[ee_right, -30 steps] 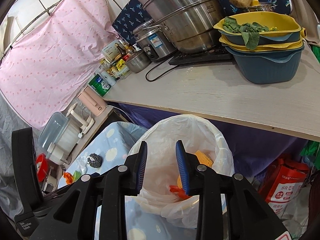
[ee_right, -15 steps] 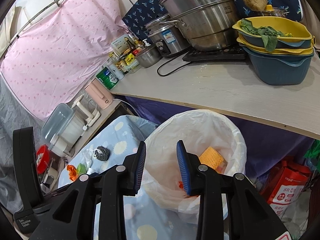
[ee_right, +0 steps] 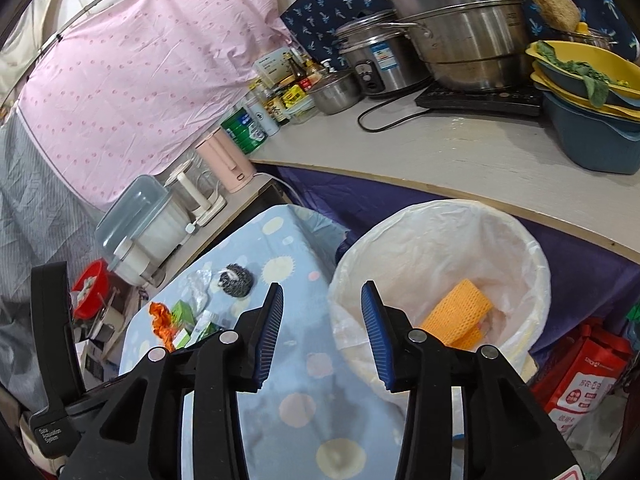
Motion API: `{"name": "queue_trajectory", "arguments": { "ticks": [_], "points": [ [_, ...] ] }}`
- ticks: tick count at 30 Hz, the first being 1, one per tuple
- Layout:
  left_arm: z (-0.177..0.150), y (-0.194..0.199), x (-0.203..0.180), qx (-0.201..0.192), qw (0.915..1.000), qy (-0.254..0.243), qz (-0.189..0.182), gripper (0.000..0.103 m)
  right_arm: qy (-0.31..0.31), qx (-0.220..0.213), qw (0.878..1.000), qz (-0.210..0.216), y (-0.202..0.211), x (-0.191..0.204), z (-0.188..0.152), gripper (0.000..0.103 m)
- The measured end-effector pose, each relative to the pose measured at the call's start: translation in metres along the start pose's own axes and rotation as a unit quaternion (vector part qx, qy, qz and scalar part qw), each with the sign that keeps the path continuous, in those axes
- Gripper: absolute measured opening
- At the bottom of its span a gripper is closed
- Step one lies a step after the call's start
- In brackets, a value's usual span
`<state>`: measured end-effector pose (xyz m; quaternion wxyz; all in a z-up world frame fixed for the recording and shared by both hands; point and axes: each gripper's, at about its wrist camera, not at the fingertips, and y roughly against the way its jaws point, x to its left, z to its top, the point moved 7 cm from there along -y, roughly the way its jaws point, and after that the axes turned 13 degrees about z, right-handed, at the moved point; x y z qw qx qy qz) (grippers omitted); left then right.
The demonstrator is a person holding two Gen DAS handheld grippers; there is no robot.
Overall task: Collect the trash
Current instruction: 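Move both grippers back over the table toward the remaining trash, then grasp the orange plastic bag with the left gripper while the right gripper grasps the milk carton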
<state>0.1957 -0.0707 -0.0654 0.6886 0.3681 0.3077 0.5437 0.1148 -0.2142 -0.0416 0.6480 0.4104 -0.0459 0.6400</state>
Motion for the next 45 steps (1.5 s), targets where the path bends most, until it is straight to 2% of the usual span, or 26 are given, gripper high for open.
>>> {"name": "queue_trajectory", "arguments": {
  "ticks": [8, 16, 22, 24, 28, 37, 45],
  "points": [
    [-0.005, -0.004, 0.085, 0.008, 0.9973, 0.067, 0.030, 0.072, 0.025, 0.033, 0.999, 0.020, -0.032, 0.045, -0.024, 0.046],
    [-0.020, -0.011, 0.167, 0.022, 0.9894, 0.130, 0.062, 0.072, 0.048, 0.080, 0.995, 0.041, -0.074, 0.090, -0.061, 0.052],
    [-0.030, -0.013, 0.221, 0.025, 0.9823, 0.161, 0.092, 0.072, 0.062, 0.115, 0.990, 0.050, -0.105, 0.118, -0.087, 0.052],
    [-0.032, -0.014, 0.234, 0.028, 0.9800, 0.173, 0.094, 0.072, 0.066, 0.126, 0.988, 0.052, -0.116, 0.127, -0.095, 0.053],
    [-0.035, -0.019, 0.259, 0.034, 0.9762, 0.192, 0.096, 0.072, 0.074, 0.139, 0.986, 0.054, -0.135, 0.143, -0.109, 0.064],
    [-0.036, -0.033, 0.299, 0.042, 0.9707, 0.209, 0.111, 0.072, 0.076, 0.177, 0.980, 0.043, -0.189, 0.170, -0.145, 0.064],
    [-0.035, -0.052, 0.322, 0.057, 0.9673, 0.219, 0.115, 0.072, 0.069, 0.184, 0.980, 0.013, -0.228, 0.181, -0.158, 0.064]
  ]
}}
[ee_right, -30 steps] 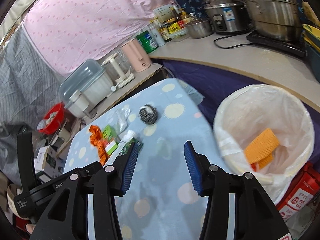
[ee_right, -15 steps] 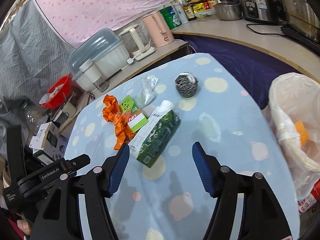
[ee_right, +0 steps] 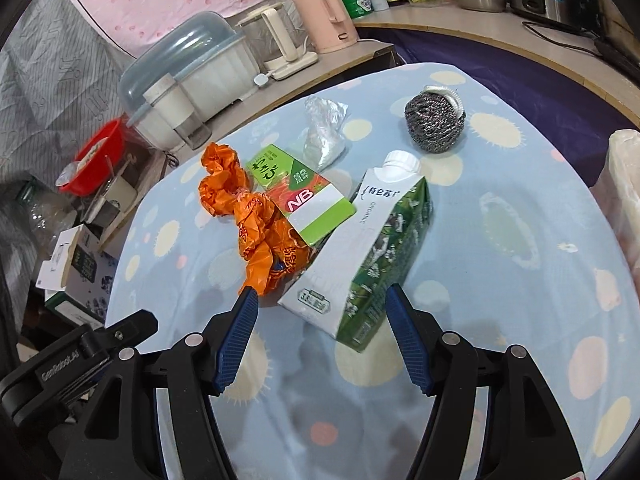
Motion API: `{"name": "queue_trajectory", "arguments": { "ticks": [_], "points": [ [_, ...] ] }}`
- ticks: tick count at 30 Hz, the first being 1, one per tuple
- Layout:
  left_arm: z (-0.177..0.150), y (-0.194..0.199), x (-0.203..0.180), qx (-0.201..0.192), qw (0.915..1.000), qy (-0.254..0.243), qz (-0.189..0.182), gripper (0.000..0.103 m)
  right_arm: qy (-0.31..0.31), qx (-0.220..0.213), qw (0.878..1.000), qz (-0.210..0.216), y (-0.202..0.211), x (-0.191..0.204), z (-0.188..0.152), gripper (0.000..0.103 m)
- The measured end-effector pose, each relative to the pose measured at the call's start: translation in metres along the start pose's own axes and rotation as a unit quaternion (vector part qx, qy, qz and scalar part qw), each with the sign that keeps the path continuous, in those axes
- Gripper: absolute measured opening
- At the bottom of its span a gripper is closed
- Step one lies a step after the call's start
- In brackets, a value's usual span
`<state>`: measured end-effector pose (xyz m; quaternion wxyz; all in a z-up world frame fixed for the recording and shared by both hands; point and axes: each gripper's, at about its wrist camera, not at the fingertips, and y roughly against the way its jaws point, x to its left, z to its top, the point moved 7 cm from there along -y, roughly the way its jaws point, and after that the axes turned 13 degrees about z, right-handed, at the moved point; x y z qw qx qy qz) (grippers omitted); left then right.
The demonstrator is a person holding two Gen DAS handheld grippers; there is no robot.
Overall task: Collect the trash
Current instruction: 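Grasp the orange plastic bag with the left gripper while the right gripper grasps the milk carton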
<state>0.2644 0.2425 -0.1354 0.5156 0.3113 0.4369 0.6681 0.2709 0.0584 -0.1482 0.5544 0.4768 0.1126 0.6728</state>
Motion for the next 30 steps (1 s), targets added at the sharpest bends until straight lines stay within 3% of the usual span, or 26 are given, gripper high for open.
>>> {"name": "queue_trajectory", "arguments": {
  "ticks": [11, 18, 23, 30],
  "points": [
    [0.009, -0.013, -0.006, 0.007, 1.0000, -0.004, -0.002, 0.072, 0.008, -0.013, 0.999, -0.047, -0.024, -0.002, 0.006, 0.066],
    [0.009, -0.015, -0.016, 0.009, 0.9998, -0.013, -0.009, 0.073, -0.002, -0.006, 0.999, -0.048, 0.002, -0.032, 0.001, 0.066],
    [0.001, -0.019, -0.031, 0.018, 0.9995, -0.022, -0.016, 0.073, -0.008, -0.020, 0.996, -0.084, 0.033, -0.063, 0.001, 0.066],
    [-0.004, -0.020, -0.059, 0.017, 0.9987, -0.045, -0.019, 0.074, 0.043, -0.009, 0.996, -0.075, 0.023, -0.050, 0.009, 0.066]
  ]
}}
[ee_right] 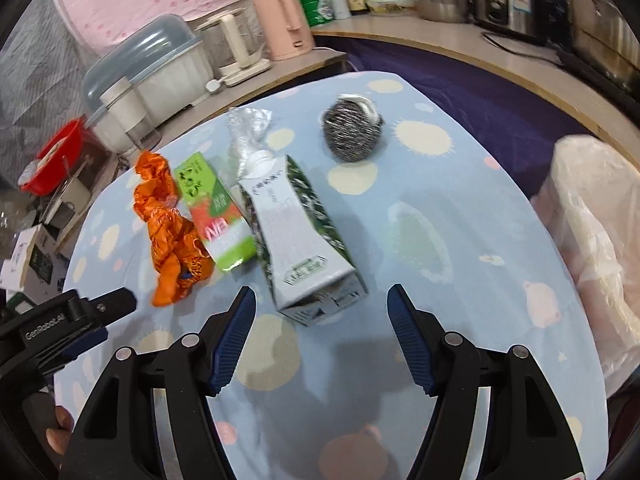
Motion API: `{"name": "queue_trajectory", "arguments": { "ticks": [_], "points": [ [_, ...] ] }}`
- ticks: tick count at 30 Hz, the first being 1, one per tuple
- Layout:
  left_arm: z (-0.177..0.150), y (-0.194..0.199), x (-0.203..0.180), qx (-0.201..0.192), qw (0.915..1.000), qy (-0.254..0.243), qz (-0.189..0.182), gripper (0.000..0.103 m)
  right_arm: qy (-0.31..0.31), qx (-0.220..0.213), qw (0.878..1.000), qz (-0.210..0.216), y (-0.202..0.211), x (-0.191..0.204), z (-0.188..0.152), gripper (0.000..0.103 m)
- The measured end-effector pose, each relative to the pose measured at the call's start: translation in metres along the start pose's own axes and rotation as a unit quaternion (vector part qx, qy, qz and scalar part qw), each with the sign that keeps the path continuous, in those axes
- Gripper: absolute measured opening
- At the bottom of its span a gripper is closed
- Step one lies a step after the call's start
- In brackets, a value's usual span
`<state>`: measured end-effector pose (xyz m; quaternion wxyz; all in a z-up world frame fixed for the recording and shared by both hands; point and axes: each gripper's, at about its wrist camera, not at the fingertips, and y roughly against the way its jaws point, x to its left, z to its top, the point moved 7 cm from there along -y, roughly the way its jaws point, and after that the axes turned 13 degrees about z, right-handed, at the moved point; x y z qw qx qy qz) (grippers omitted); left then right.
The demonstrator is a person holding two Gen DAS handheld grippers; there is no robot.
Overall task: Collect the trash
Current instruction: 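Grasp the orange plastic bag with the left gripper while the right gripper grasps the milk carton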
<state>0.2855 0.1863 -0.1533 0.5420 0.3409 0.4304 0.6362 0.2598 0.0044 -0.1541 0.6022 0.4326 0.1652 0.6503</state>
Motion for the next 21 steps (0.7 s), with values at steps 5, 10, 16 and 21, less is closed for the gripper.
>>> {"name": "queue_trajectory", "arguments": {
  "ticks": [5, 10, 16, 21],
  "points": [
    [0.008, -0.005, -0.011, -0.006, 1.0000, -0.004, 0.004, 0.082, 0.019, 0.008, 1.000, 0.002, -0.016, 0.003, 0.005, 0.066],
    [0.021, -0.019, -0.021, -0.004, 0.9999, -0.005, 0.010, 0.082, 0.017, 0.018, 1.000, 0.016, -0.025, 0.000, 0.009, 0.056],
    [0.034, -0.032, -0.033, -0.007, 0.9998, -0.010, 0.012, 0.081, 0.011, 0.016, 0.999, 0.029, -0.022, -0.004, 0.010, 0.056],
    [0.035, -0.041, -0.041, 0.000, 0.9998, -0.019, 0.010, 0.062, 0.006, 0.013, 0.999, 0.033, -0.015, -0.009, 0.009, 0.056]
  ]
}}
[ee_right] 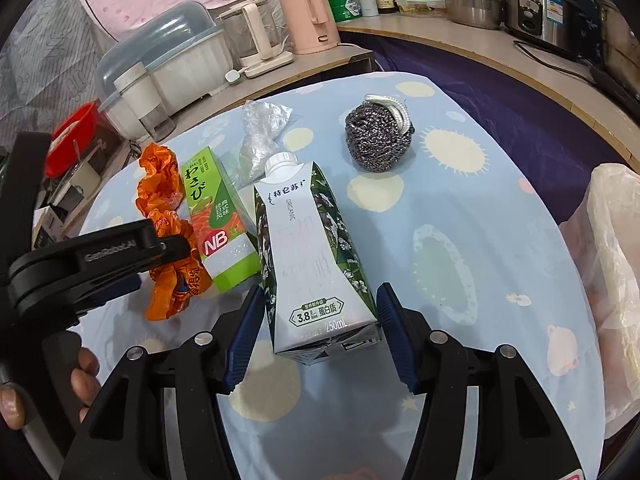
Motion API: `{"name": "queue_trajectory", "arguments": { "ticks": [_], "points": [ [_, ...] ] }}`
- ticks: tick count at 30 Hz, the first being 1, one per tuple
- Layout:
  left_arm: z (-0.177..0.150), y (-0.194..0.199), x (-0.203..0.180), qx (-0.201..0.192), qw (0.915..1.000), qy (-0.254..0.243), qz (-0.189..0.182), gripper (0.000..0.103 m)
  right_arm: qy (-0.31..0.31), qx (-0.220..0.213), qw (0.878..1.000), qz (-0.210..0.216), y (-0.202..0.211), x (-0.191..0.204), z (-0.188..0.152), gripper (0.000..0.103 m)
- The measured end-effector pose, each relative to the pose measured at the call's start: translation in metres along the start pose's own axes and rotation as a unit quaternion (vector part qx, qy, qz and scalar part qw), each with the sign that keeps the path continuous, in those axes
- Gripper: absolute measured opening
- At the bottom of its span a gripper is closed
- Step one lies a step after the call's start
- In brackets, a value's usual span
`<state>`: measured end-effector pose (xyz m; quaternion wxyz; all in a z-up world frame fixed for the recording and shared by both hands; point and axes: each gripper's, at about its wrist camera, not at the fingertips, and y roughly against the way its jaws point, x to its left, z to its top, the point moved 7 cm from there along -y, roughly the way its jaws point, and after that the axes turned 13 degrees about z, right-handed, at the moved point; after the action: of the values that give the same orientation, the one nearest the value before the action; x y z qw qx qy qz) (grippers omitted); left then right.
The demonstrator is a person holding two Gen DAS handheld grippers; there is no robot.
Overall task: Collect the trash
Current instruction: 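Grasp the orange plastic bag with the left gripper while the right gripper grasps the milk carton, then carry the orange bag and milk carton over the bin with both grippers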
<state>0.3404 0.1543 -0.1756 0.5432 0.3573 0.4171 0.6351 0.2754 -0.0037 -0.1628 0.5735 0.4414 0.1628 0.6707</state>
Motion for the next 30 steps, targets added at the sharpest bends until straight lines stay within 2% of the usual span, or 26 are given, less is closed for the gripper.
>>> {"name": "queue_trajectory", "arguments": {
  "ticks": [2, 3, 5, 17, 30],
  "points": [
    [-0.002, -0.001, -0.002, 0.002, 1.0000, -0.005, -0.001, 0.047, -0.003, -0.003, 1.000, 0.003, 0.005, -0.002, 0.000, 0.056],
    [-0.003, -0.001, -0.004, 0.003, 1.0000, -0.009, 0.001, 0.044, -0.004, -0.004, 1.000, 0.004, 0.008, -0.003, 0.000, 0.056],
    [-0.006, 0.001, -0.004, 0.005, 0.9999, -0.013, 0.001, 0.030, -0.007, -0.006, 1.000, 0.006, 0.013, -0.004, -0.001, 0.055],
    [-0.036, 0.045, -0.010, -0.021, 0.9995, -0.024, -0.001, 0.030, -0.015, -0.033, 0.999, 0.021, 0.057, -0.010, -0.010, 0.053],
    [-0.074, 0.107, -0.061, -0.050, 0.9956, -0.073, -0.029, 0.030, -0.032, -0.080, 0.996, 0.027, 0.124, -0.035, -0.018, 0.050]
  ]
}}
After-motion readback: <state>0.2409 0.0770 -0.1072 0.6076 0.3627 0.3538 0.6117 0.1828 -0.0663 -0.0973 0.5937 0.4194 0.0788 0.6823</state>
